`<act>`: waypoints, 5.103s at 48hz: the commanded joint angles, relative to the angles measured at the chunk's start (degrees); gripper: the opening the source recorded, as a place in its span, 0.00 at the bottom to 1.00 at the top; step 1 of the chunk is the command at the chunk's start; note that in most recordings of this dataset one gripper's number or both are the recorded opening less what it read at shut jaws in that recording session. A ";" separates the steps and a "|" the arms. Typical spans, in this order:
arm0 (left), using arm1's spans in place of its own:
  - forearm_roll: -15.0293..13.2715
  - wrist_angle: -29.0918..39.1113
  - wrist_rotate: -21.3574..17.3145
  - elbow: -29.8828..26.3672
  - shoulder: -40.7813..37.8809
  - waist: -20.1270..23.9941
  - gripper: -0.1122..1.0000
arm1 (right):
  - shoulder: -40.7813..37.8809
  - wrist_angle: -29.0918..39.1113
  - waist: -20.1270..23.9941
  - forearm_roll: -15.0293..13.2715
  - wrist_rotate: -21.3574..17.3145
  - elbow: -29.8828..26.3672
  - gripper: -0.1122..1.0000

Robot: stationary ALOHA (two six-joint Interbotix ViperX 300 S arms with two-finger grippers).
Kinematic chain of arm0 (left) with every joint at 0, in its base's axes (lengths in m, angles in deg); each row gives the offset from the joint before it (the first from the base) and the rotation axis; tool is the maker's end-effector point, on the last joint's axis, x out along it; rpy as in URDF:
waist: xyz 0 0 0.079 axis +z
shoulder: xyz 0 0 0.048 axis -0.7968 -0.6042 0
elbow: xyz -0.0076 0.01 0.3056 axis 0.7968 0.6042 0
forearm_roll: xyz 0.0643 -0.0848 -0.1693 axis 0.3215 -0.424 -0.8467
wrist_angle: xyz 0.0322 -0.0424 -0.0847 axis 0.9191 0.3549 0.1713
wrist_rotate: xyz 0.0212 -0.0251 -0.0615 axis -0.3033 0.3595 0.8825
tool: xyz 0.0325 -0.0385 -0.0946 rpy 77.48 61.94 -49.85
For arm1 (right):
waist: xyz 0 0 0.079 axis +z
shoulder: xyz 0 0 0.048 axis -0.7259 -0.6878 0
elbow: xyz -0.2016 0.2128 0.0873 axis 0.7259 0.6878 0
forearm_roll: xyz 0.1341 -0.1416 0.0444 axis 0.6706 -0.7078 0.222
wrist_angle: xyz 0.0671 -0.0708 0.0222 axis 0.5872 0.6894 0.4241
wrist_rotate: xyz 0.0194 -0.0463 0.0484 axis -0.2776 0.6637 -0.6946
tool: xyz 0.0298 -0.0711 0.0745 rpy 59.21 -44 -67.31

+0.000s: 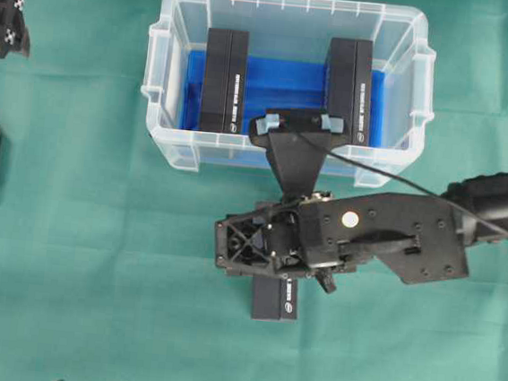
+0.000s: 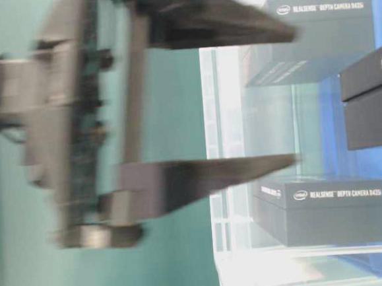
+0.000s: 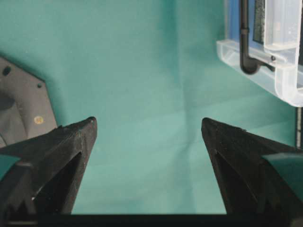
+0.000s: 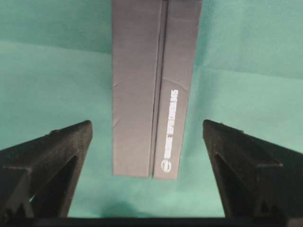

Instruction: Take out the box from the case.

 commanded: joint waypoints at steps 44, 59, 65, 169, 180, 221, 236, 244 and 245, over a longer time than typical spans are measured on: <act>0.00 0.00 -0.09 -1.32 0.35 0.18 0.94 | 5.80 13.36 0.35 -1.41 2.20 -7.56 0.92; -0.09 0.00 0.44 -1.32 0.44 0.00 0.94 | 14.94 13.62 2.46 -1.41 1.32 4.13 0.92; 0.00 -0.09 0.70 -1.23 0.35 0.00 0.93 | 20.39 12.39 3.43 -1.41 0.44 11.25 0.92; 0.00 0.00 0.44 -1.67 -0.53 0.00 0.93 | 43.33 4.39 -37.27 -0.44 39.11 36.65 0.92; 0.00 -0.44 0.97 -1.93 -1.14 -0.09 0.93 | 43.33 4.48 -37.35 -0.35 39.11 36.65 0.92; 0.70 -5.19 4.57 -29.36 -34.28 -7.91 0.93 | 44.03 4.22 -37.27 -0.88 40.69 37.09 0.92; 0.70 -3.60 4.57 -38.67 -41.66 -8.44 0.93 | 44.74 4.22 -37.27 -1.41 41.40 37.53 0.92; 0.79 -0.97 4.57 -40.25 -42.98 -8.44 0.93 | 44.91 4.22 -37.27 -1.67 41.40 37.62 0.92; 0.79 -0.88 4.57 -40.25 -42.98 -8.44 0.93 | 44.91 4.22 -37.27 -1.67 41.40 37.62 0.92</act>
